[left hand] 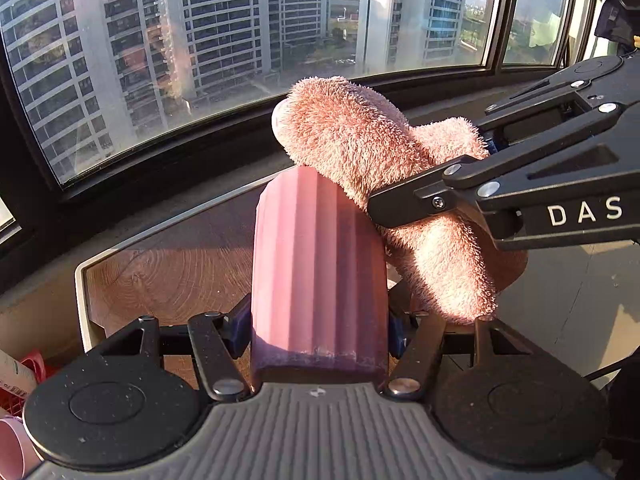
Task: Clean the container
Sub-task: 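Wipe the cup's outer wall again with the towel in the right tool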
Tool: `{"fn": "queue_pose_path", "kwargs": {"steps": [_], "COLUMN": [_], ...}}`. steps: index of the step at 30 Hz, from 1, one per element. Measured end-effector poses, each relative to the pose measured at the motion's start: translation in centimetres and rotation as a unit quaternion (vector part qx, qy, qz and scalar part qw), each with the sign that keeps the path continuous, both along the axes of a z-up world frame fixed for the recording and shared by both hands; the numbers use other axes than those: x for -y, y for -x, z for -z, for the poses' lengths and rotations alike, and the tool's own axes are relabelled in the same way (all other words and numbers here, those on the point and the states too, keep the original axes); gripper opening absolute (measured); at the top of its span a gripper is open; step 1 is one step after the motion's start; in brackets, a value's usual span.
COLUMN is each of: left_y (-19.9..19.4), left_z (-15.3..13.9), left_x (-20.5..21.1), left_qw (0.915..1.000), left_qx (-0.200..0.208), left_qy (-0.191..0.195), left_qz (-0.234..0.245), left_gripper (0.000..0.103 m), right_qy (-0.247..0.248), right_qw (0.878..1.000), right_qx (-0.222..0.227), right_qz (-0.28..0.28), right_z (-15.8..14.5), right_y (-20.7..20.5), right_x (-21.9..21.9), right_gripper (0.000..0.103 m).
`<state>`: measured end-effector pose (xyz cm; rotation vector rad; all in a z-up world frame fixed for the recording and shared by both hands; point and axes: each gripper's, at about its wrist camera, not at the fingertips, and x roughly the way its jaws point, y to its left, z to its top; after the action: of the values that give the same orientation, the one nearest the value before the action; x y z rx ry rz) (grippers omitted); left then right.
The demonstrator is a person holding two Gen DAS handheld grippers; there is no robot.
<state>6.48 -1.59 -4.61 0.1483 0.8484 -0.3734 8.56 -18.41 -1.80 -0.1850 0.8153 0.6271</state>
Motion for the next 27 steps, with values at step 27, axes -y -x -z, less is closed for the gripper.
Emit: {"fn": "queue_pose_path", "kwargs": {"steps": [27], "left_y": [0.2], "left_z": [0.3], "left_x": [0.3], "left_qw": [0.9997], "left_qx": [0.016], "left_qy": [-0.018], "left_qz": [0.010], "left_gripper": [0.062], "right_qy": [0.004], "right_qw": [0.998], "right_qx": [0.027], "right_qz": [0.059], "right_z": [-0.7], "right_y": [-1.3], "right_x": [1.8], "right_gripper": [0.017]}}
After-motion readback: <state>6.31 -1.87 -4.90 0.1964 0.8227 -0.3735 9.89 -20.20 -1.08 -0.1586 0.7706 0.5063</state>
